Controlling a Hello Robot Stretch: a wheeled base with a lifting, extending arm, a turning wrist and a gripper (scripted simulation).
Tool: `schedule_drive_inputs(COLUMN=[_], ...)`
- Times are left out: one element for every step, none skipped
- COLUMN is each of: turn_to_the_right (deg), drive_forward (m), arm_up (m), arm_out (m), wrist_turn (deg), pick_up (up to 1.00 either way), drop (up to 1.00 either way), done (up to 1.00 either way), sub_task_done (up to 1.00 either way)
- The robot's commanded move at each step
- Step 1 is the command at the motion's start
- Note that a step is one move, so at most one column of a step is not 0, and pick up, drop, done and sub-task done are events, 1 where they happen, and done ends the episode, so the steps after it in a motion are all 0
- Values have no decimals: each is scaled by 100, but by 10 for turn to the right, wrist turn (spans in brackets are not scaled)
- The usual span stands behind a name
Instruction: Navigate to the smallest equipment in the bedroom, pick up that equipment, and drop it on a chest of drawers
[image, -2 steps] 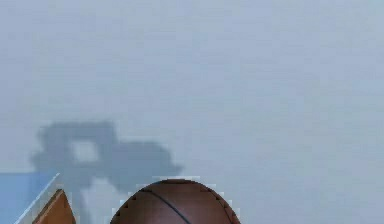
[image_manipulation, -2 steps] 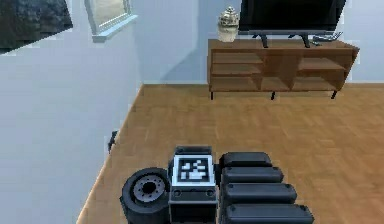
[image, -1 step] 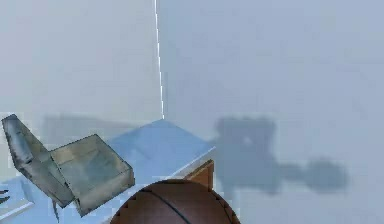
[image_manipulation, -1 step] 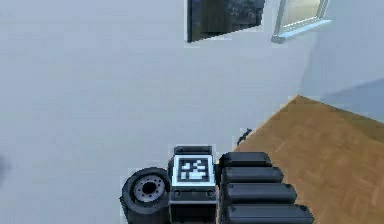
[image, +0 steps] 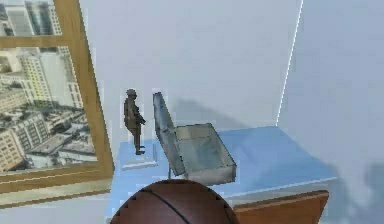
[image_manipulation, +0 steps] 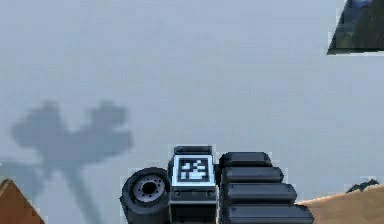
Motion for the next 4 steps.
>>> schedule_drive_inputs(turn_to_the_right=[0,-450,-450,-450], drive_forward=[25,0,0,0], arm_up=[0,0,0,0], arm_out=[0,0,0,0], wrist_turn=[0,0,0,0], pick_up=[0,0,0,0], drop=[0,0,0,0], done=[0,0,0,0], sub_task_done=[0,0,0,0])
